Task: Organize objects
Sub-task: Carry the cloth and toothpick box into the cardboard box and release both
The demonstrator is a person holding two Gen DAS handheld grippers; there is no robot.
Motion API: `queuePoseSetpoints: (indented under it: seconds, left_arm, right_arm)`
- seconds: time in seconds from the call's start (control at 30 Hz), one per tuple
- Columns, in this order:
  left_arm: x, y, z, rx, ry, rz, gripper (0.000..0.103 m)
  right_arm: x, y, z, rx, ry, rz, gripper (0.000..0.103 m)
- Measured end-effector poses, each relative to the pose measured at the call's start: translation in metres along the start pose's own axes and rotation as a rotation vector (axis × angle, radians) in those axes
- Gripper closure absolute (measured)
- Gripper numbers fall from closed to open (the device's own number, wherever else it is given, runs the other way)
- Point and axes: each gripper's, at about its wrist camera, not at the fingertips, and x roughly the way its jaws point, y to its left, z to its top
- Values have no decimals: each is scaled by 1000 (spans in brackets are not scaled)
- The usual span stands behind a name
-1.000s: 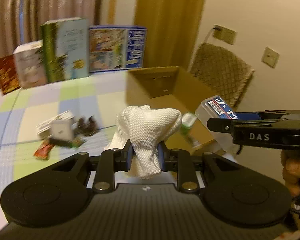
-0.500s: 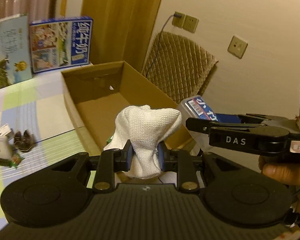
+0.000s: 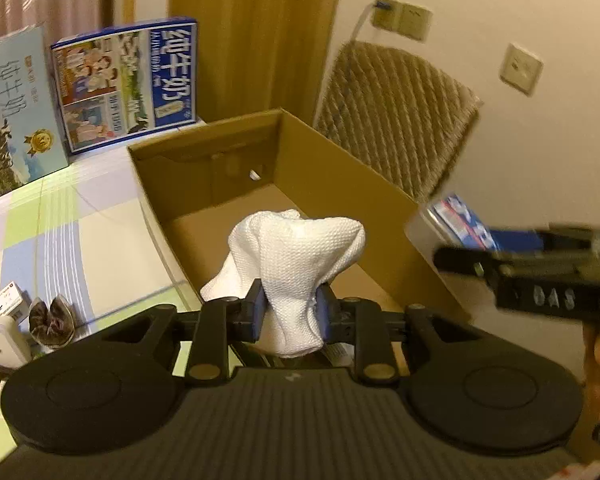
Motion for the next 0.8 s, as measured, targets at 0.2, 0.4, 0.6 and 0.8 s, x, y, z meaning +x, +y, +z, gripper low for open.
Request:
queuePoseSetpoints:
  seconds: [0.2,0.4,0.6,0.8]
  left_arm:
    - [-1,21,12,-43,-42,18,79]
    - [-12,29,12,-77,-66,10,77]
    - [-22,32,3,-104,-65,10,75]
    - [-39,33,-14,-145,-60,16,71]
  right_arm:
    - [21,4,7,-1,14,11,46]
    - [39,9,12,2,25,10,46]
    - [51,5,14,16,11,-2,33]
    - [30,4,9,38,-6,13,28]
